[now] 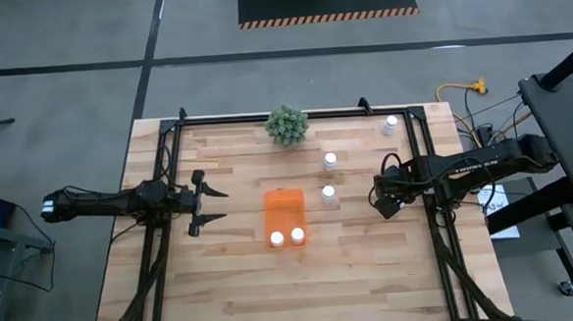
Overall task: Pick and place pill bottles into a basket
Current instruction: Put the white pill bottle into the orange bin
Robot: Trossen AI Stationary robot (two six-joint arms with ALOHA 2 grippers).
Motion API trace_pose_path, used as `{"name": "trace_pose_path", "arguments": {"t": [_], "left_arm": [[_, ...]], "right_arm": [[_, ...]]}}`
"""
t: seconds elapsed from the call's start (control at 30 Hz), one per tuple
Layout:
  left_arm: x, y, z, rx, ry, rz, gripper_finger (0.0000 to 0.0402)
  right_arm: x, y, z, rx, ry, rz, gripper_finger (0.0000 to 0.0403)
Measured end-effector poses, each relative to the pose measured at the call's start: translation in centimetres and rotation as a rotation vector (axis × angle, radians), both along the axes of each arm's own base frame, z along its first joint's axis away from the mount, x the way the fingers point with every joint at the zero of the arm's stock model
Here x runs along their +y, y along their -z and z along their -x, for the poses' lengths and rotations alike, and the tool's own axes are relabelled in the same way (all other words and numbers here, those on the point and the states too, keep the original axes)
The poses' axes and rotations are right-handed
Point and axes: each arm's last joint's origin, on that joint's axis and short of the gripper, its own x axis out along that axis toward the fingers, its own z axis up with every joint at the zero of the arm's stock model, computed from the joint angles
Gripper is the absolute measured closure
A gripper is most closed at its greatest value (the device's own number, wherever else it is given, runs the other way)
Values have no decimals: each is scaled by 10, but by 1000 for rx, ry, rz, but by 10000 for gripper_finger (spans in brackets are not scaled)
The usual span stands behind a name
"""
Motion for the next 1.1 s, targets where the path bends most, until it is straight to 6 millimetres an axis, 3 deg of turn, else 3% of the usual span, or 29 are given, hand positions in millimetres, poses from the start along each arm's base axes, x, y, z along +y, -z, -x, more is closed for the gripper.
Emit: {"name": "trace_pose_path", "arguments": {"t": [0.23, 0.5, 0.93, 1.1], "left_arm": [[0, 0, 0, 0, 0, 0, 157], [0, 0, 0, 0, 0, 0, 157], [0, 0, 0, 0, 0, 0, 157], [0, 0, 0, 0, 1, 0, 157]], "right_arm": [[0, 0, 0, 0, 0, -1, 192], [0, 0, 0, 0, -13, -2, 253], [0, -1, 0, 2, -41, 0, 252], [0, -14, -8, -50, -72, 8, 254]]}}
